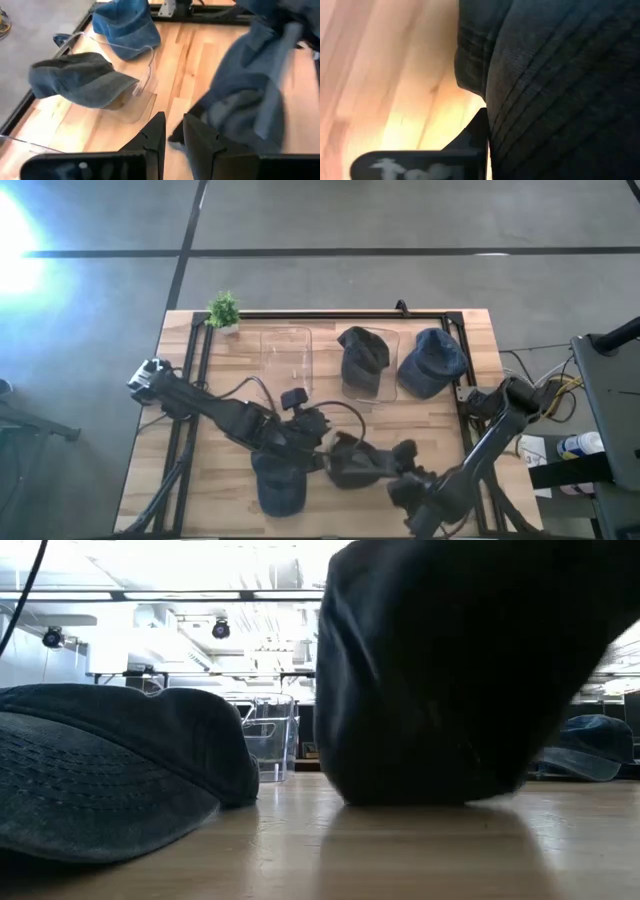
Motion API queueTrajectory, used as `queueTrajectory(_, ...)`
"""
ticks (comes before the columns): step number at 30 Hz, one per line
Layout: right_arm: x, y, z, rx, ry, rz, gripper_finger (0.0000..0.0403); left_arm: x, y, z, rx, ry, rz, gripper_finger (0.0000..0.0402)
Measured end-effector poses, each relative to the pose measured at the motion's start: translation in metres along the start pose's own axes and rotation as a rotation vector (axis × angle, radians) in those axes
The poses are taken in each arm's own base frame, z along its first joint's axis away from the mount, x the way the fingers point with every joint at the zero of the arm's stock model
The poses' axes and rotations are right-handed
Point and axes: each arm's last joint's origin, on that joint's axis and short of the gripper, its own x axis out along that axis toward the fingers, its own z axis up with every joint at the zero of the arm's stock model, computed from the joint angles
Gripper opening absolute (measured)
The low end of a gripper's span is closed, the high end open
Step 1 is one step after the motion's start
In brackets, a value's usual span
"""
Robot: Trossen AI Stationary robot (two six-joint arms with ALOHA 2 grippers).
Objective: Pick & Place hat
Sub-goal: Put the gray cap into the right transparent bin
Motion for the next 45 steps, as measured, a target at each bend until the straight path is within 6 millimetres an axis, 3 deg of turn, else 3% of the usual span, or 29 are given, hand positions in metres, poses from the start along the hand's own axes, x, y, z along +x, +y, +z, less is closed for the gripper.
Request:
queueTrajectory(3,0.013,0.018,-0.001,-0.244,0.092,-0.048,0.0025,0.02,-0.007,-0.009,0.01,0.026,-0.041,0.0062)
queueTrajectory(6,0.019,0.029,-0.001,-0.353,0.155,-0.129,0.0026,0.041,-0.017,-0.015,-0.014,0.007,-0.144,0.0062)
queueTrajectory(13,0.02,0.05,0.003,-0.434,0.162,-0.119,0.0028,0.088,-0.042,-0.023,-0.088,-0.042,-0.43,0.0062)
queueTrajectory(18,0.013,0.06,0.006,-0.434,0.136,-0.092,0.0029,0.123,-0.053,-0.043,-0.064,0.071,-0.514,0.0062)
queueTrajectory(25,0.012,0.061,0.007,-0.478,0.108,-0.126,0.0029,0.158,-0.079,-0.051,-0.05,0.112,-0.651,0.0062)
queueTrajectory(30,0.005,0.05,0.007,-0.538,0.089,-0.295,0.0029,0.185,-0.094,-0.061,-0.014,0.189,-0.676,0.0062)
queueTrajectory(33,-0.003,0.044,0.009,-0.518,0.104,-0.317,0.0029,0.189,-0.095,-0.061,0.037,0.216,-0.594,0.0062)
queueTrajectory(37,-0.009,0.047,0.008,-0.404,0.128,-0.234,0.0029,0.181,-0.087,-0.055,0.109,0.219,-0.427,0.0062)
queueTrajectory(45,-0.015,0.057,-0.002,-0.39,0.102,-0.234,0.0029,0.113,-0.049,-0.008,0.129,0.085,-0.185,0.0062)
